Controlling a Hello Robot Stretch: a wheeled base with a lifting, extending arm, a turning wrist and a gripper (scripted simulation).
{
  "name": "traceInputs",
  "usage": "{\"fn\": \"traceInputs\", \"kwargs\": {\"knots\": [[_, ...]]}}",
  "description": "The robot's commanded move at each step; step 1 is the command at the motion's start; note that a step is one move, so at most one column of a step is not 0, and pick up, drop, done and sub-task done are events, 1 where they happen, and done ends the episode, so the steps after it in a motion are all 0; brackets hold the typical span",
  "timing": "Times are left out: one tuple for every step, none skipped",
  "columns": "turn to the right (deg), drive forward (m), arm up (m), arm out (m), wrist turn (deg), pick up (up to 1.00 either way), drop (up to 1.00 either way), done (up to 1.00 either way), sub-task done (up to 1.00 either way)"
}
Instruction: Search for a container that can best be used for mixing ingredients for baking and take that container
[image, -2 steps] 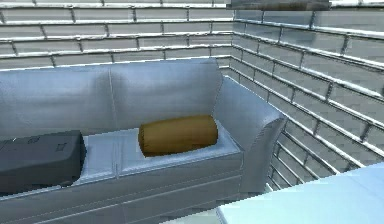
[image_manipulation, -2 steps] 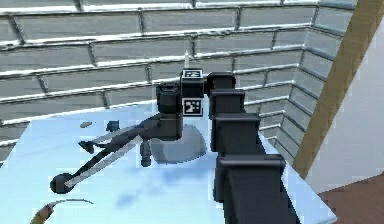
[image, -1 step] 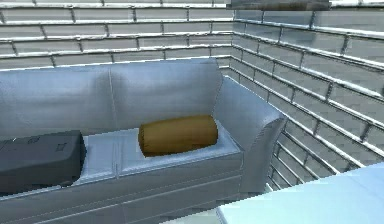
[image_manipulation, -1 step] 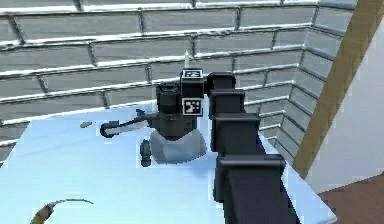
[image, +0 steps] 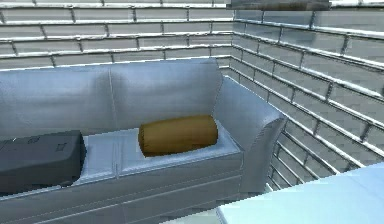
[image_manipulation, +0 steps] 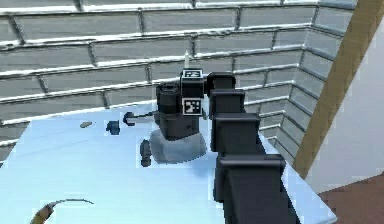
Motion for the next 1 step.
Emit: {"fn": "traceInputs", "kwargs": {"knots": [[0.0, 0.00, -0.18, 0.00, 0.0, 0.00, 0.00, 0.00, 0.00]]}}
